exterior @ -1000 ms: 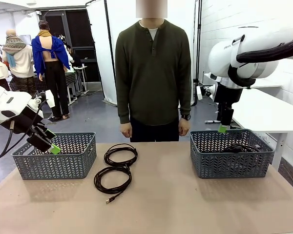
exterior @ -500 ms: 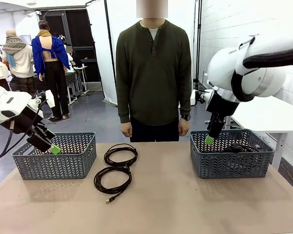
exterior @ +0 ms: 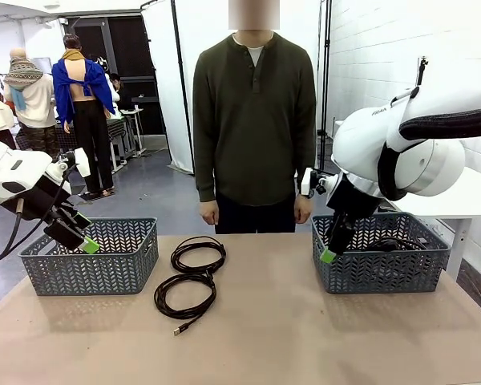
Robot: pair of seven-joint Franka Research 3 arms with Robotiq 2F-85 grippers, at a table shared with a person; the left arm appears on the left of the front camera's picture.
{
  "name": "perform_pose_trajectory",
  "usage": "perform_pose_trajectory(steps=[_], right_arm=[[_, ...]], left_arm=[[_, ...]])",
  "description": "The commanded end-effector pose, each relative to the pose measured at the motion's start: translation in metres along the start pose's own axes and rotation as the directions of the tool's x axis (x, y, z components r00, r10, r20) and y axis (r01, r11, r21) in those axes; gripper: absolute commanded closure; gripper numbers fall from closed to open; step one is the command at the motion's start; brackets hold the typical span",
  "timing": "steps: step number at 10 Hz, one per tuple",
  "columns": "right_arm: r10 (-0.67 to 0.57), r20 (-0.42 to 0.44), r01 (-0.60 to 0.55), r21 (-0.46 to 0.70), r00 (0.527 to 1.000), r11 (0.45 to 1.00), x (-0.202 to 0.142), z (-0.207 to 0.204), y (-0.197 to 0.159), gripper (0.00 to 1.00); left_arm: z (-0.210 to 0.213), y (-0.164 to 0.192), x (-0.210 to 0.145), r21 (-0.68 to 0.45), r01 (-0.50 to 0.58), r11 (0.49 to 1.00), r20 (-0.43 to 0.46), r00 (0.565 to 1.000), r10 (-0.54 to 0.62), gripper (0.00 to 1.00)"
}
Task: Organize the cables according to human instructions.
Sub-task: Pick up a bundle of cables and place it in the basket indicated by the human.
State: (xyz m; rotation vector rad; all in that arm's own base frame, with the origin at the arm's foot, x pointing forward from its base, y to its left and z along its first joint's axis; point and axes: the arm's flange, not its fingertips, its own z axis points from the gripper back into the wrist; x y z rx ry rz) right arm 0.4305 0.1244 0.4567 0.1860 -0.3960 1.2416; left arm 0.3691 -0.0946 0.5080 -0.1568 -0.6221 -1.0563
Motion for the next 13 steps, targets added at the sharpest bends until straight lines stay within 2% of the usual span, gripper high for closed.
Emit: perform_pose_trajectory(steps=[1, 13], right_arm=[[-0.015, 0.002, 0.015, -0.011, 1.0, 1.0, -0.0023, 0.0042, -0.0048, 0.0], [-0.015, 0.002, 0.015, -0.011, 1.0, 1.0, -0.0023, 0.0042, -0.0048, 0.0]], left_arm=[[0.0, 0.0021, -0.0016, -0.015, 0.003, 1.0, 0.015, 1.0, -0.003, 0.0], [0.0, 0.0021, -0.0016, -0.015, 0.003, 1.0, 0.015, 1.0, -0.003, 0.0]])
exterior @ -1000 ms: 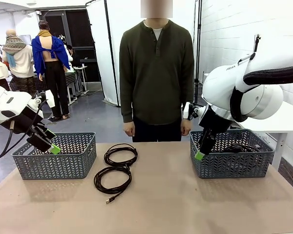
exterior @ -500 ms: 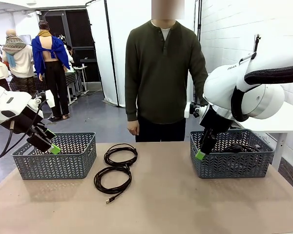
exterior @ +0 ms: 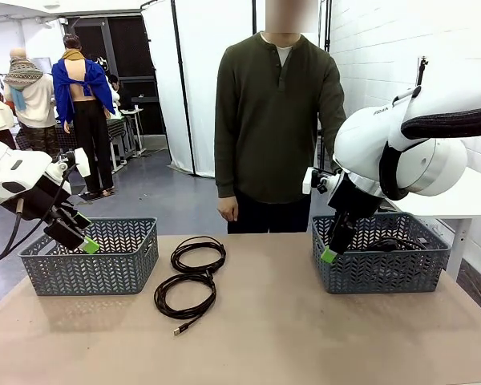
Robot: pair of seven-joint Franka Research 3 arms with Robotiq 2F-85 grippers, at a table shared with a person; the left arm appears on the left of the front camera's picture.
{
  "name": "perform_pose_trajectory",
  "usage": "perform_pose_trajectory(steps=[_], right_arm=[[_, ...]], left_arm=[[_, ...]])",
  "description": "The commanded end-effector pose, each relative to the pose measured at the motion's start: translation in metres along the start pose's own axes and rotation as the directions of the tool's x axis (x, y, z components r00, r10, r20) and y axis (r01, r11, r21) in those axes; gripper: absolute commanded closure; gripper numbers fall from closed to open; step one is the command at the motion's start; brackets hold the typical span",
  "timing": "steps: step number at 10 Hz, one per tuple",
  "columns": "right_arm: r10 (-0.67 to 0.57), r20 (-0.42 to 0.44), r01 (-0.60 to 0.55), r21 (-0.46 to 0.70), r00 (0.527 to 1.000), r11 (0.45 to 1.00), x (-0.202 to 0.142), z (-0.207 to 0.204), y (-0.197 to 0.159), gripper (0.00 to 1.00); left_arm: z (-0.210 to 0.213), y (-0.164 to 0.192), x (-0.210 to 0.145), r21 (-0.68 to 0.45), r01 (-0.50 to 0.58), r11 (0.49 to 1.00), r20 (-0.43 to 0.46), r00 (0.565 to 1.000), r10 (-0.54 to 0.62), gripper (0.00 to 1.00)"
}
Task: Organize the cables according to human instructions.
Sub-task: Pick up a bundle of cables and place it in the basket indicated by the human.
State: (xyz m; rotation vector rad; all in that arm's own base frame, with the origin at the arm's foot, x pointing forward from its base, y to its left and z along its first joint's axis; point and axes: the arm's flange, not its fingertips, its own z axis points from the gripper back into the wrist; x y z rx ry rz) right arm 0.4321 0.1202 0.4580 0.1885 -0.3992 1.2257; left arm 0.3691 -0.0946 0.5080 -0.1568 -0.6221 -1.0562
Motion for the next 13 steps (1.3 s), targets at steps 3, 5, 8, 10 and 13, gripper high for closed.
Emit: perform_pose_trajectory(steps=[3, 5, 8, 10, 13], right_arm=[[0.0, -0.002, 0.0, -0.008, 1.0, 1.0, 0.0004, 0.0018, -0.0019, 0.0], [0.0, -0.002, 0.0, -0.008, 1.0, 1.0, 0.0004, 0.0018, -0.0019, 0.0], [0.0, -0.002, 0.0, -0.008, 1.0, 1.0, 0.0004, 0.0018, -0.0019, 0.0], [0.0, -0.002, 0.0, -0.008, 1.0, 1.0, 0.0004, 0.0018, -0.0019, 0.0], [0.0, 0.0, 0.0, 0.0, 1.0, 1.0, 0.0, 0.0, 0.0, 0.0]], left_arm=[[0.0, 0.0021, -0.0016, -0.015, 0.003, 1.0, 0.015, 1.0, -0.003, 0.0], [0.0, 0.0021, -0.0016, -0.015, 0.003, 1.0, 0.015, 1.0, -0.003, 0.0], [0.0, 0.0021, -0.0016, -0.015, 0.003, 1.0, 0.015, 1.0, -0.003, 0.0], [0.0, 0.0021, -0.0016, -0.015, 0.003, 1.0, 0.015, 1.0, -0.003, 0.0], [0.0, 0.0021, -0.0016, -0.015, 0.003, 1.0, 0.015, 1.0, -0.003, 0.0]])
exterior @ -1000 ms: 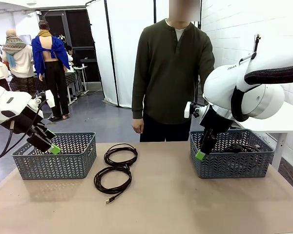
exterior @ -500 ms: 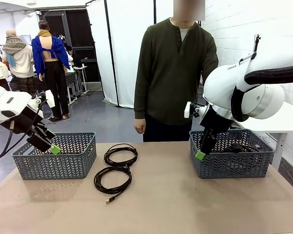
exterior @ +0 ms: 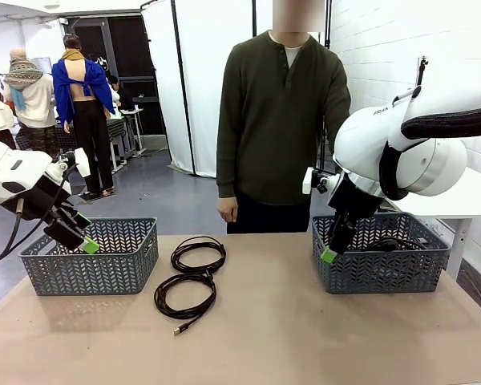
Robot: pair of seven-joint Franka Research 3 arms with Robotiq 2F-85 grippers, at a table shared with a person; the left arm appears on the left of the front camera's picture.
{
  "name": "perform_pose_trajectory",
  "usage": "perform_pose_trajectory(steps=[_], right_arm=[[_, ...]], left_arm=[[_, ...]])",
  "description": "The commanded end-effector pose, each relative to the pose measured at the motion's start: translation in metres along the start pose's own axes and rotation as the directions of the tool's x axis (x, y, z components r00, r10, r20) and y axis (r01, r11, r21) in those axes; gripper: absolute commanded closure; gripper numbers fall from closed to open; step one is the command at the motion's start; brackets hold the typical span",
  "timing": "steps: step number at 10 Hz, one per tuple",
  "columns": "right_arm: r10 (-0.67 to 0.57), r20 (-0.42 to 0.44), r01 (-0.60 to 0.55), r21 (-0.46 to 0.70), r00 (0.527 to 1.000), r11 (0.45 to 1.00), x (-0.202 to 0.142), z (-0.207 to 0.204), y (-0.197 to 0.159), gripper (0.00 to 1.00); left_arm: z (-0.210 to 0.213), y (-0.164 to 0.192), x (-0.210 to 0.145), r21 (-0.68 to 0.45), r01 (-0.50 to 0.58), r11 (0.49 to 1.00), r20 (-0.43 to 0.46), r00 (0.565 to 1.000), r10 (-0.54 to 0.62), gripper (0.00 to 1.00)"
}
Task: Organize the cables according to human instructions.
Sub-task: Pick up a bundle of cables and place it in the basket indicated by the human.
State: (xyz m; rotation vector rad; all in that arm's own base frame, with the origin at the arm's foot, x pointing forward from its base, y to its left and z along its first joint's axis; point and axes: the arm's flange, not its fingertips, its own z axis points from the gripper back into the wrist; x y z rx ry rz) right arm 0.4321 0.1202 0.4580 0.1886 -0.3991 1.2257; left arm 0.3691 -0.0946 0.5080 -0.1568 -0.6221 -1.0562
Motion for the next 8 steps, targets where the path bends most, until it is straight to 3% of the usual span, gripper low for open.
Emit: perform_pose_trajectory(steps=[1, 5, 8], right_arm=[[-0.01, -0.017, 0.01, 0.009, 1.0, 1.0, 0.012, -0.003, 0.004, 0.0], [-0.286, -0.099, 0.291, 0.046, 0.953, 0.956, 0.08, -0.02, 0.019, 0.0], [-0.413, -0.128, 0.423, 0.07, 0.902, 0.903, 0.127, -0.053, 0.035, 0.0]], left_arm=[[0.0, 0.002, -0.002, -0.015, 0.003, 1.0, 0.015, 1.0, -0.003, 0.0], [0.0, 0.002, -0.002, -0.015, 0.003, 1.0, 0.015, 1.0, -0.003, 0.0], [0.0, 0.002, -0.002, -0.015, 0.003, 1.0, 0.015, 1.0, -0.003, 0.0]])
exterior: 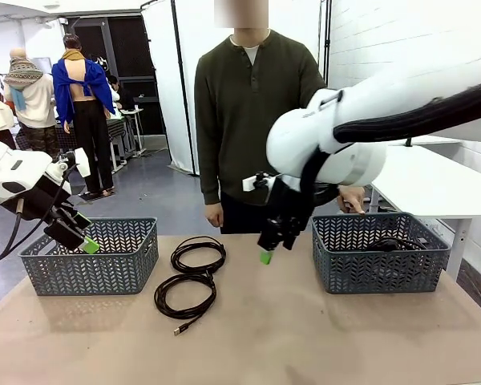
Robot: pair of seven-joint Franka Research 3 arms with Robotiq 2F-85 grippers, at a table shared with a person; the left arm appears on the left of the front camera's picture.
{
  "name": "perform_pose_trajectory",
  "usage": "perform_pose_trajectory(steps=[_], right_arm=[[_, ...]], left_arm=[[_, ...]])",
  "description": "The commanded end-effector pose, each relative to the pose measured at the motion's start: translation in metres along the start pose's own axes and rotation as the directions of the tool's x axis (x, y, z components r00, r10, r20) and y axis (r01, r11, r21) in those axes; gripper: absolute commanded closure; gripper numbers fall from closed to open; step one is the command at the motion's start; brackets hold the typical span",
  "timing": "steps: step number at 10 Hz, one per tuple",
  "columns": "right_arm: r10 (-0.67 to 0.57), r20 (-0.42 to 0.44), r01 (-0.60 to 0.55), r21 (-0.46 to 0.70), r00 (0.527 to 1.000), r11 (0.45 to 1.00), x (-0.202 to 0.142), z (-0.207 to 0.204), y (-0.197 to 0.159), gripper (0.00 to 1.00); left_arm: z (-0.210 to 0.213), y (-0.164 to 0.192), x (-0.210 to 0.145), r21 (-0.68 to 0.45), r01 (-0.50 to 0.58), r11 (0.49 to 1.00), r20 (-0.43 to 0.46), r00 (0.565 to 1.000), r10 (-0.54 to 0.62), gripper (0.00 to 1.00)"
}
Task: Organize the cables according to human instructions.
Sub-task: Pick up a bundle of cables and place it in the basket indicated by the human.
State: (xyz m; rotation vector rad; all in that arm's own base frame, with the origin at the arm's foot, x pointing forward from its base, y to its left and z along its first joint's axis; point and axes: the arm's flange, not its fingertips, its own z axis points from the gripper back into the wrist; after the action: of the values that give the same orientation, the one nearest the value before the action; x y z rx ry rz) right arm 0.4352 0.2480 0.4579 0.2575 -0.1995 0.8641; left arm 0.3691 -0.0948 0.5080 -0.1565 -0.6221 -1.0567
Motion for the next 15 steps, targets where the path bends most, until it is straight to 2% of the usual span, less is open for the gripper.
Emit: perform_pose_trajectory(steps=[1, 4, 7, 8, 15], right_arm=[[-0.072, 0.01, 0.072, -0.024, 0.997, 0.997, 0.029, -0.015, 0.006, 0.0], [-0.106, -0.054, 0.102, -0.084, 0.993, 0.991, 0.064, -0.044, 0.025, 0.0], [-0.051, -0.099, 0.042, -0.098, 0.994, 0.994, 0.065, -0.056, 0.034, 0.0], [-0.073, -0.062, 0.069, -0.066, 0.995, 0.995, 0.061, -0.052, 0.031, 0.0], [-0.073, -0.062, 0.069, -0.066, 0.995, 0.995, 0.061, -0.052, 0.031, 0.0]], left_arm=[[0.0, 0.002, -0.002, -0.015, 0.003, 1.0, 0.015, 1.0, -0.003, 0.0], [0.0, 0.002, -0.002, -0.015, 0.003, 1.0, 0.015, 1.0, -0.003, 0.0], [0.0, 0.002, -0.002, -0.015, 0.003, 1.0, 0.015, 1.0, -0.003, 0.0], [0.0, 0.002, -0.002, -0.015, 0.003, 1.0, 0.015, 1.0, -0.003, 0.0], [0.0, 0.002, -0.002, -0.015, 0.003, 1.0, 0.015, 1.0, -0.003, 0.0]])
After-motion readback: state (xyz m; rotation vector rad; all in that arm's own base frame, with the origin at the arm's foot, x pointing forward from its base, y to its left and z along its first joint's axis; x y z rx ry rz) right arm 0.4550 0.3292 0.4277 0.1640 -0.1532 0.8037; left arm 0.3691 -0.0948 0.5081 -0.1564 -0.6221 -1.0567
